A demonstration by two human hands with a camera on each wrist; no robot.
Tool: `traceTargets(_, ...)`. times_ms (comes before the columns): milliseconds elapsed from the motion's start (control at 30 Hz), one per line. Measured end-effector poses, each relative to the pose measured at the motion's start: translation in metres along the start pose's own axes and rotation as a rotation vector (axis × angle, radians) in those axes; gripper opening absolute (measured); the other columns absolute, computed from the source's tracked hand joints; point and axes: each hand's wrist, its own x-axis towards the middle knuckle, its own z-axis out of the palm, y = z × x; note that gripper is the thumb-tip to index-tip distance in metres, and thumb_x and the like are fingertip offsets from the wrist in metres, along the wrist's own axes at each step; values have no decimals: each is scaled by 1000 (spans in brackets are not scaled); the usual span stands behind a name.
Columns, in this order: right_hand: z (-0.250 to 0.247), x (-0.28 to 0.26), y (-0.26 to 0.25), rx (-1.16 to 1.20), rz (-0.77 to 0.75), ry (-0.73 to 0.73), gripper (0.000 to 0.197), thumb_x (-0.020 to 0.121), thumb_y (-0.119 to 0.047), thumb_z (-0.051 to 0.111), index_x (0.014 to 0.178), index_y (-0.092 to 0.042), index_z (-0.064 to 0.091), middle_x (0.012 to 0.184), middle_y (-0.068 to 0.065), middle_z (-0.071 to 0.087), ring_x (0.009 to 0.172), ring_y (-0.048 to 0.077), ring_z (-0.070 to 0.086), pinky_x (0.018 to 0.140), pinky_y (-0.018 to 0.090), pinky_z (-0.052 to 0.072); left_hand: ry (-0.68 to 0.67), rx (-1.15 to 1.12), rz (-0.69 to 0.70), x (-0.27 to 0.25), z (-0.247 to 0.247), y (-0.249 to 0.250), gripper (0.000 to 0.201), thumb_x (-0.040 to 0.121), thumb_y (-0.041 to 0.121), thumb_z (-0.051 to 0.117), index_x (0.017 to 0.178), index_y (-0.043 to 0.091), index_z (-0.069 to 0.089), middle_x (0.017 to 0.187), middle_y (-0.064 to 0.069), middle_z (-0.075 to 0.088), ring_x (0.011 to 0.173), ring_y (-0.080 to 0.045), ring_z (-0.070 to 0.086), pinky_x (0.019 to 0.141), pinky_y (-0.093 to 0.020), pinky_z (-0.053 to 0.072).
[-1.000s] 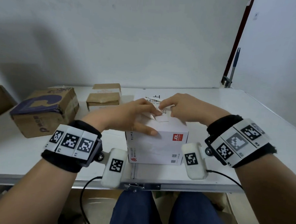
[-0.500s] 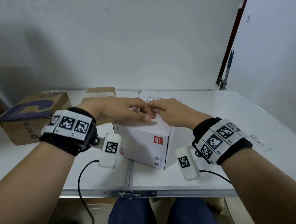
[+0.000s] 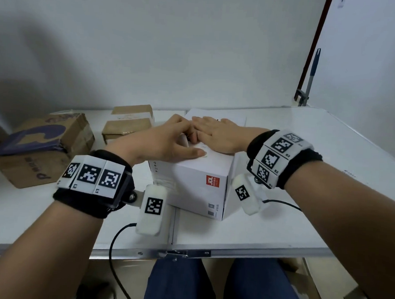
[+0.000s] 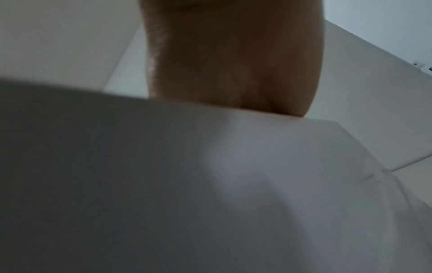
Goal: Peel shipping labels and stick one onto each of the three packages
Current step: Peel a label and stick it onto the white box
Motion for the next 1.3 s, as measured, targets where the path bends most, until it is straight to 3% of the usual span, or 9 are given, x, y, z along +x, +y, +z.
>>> traceTargets(133, 0, 7, 1, -12, 54, -29, 54, 103, -38, 10, 154, -22, 0, 162, -3, -6, 149, 17, -3, 120, 43, 0, -20, -29, -33, 2, -1, -2, 36, 77, 45, 73, 97, 22, 56, 108, 13, 43, 70, 12, 47, 71, -9, 34)
traceTargets(267, -4, 11, 4, -12, 94, -64, 56, 103, -42, 9, 154, -21, -3, 162, -3, -8, 149, 21, -5, 120, 43, 0, -22, -18, -51, 1, -2, -1, 35, 78, 45, 72, 99, 24, 55, 105, 16, 42, 71, 14, 47, 62, -5, 35)
traceTargets(400, -6, 14, 11, -23, 146, -62, 57, 102, -44, 10, 153, -23, -2, 162, -4, -8, 149, 27, -4, 120, 45, 2, -11, 6, -63, 0, -2, 1, 34, 79, 46, 71, 99, 25, 54, 104, 17, 41, 77, 7, 46, 65, -12, 32)
traceTargets(600, -4, 9, 13, -24, 203, -47, 62, 99, -53, 8, 153, -25, -2, 161, -7, -10, 149, 24, -6, 118, 50, 1, -53, -49, -69, 2, -6, 3, 35, 78, 43, 73, 100, 22, 55, 115, 11, 43, 86, -1, 48, 69, -17, 35)
traceTargets(700, 1, 1, 12, -20, 268, -21, 67, 97, -57, 8, 154, -25, -2, 161, -7, -10, 149, 21, -7, 119, 50, 1, -117, -40, -76, 4, -12, 5, 34, 77, 44, 74, 100, 28, 56, 118, 13, 44, 92, -5, 51, 70, -17, 37)
traceTargets(900, 10, -7, 10, -7, 353, 7, 67, 95, -59, 5, 153, -27, -2, 161, -11, -10, 148, 20, -13, 118, 54, -1, -234, -116, -50, 8, -16, 1, 27, 78, 36, 76, 100, 33, 61, 127, 17, 44, 114, 7, 45, 92, -15, 34)
traceTargets(1067, 2, -4, 17, 41, 353, -26, 60, 98, -51, 8, 153, -28, -2, 161, -11, -10, 148, 27, -9, 116, 56, 0, -247, -94, -100, 10, -17, 3, 27, 77, 38, 76, 96, 32, 58, 128, 14, 44, 119, -8, 45, 104, -31, 36)
traceTargets(1300, -1, -5, 25, 55, 420, -40, 55, 99, -50, 10, 151, -38, -4, 160, -13, -12, 147, 36, -6, 118, 55, -1, -246, -94, -100, 10, -16, 3, 26, 74, 41, 79, 87, 36, 58, 128, 13, 47, 123, -9, 45, 109, -38, 34)
